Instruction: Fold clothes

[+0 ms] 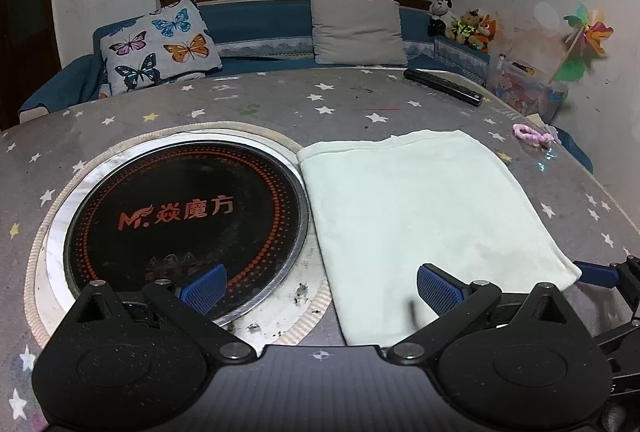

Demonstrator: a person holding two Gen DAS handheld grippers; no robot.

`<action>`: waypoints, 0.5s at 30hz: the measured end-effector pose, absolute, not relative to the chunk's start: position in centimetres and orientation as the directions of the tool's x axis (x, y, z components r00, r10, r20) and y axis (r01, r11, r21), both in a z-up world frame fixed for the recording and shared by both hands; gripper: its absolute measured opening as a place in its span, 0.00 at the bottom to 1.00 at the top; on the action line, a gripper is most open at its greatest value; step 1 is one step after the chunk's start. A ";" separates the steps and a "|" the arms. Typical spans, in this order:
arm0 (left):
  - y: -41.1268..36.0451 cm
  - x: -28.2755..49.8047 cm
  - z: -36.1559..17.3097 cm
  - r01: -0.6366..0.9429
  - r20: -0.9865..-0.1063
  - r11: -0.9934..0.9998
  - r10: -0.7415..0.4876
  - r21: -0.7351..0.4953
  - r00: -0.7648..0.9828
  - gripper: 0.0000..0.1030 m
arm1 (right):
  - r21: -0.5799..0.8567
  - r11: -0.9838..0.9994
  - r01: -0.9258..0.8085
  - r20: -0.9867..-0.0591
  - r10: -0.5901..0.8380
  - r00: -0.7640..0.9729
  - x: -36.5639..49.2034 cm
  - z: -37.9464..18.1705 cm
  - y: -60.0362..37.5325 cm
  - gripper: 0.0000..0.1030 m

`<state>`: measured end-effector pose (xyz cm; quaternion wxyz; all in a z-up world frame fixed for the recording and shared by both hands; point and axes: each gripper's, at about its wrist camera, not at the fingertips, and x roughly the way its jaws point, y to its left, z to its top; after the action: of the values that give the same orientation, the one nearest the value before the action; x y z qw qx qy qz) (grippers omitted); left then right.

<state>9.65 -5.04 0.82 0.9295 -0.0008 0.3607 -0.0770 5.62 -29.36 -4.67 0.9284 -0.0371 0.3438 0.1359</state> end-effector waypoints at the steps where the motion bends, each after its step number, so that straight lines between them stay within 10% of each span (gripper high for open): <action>1: -5.0 9.6 0.8 0.142 -0.670 0.988 -0.143 -0.057 0.728 1.00 | 0.030 0.962 -0.272 -0.645 0.226 0.729 5.6 -4.7 -29.4 1.00; 15: -4.9 9.4 1.0 0.133 -0.667 0.989 -0.140 -0.062 0.732 1.00 | 0.058 0.982 -0.179 -0.616 0.177 0.768 5.7 -4.9 -29.0 1.00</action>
<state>9.44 -4.87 1.03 0.9306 -0.0050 0.3587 -0.0734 5.73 -28.97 -4.93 0.9401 -0.0022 0.3275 0.0947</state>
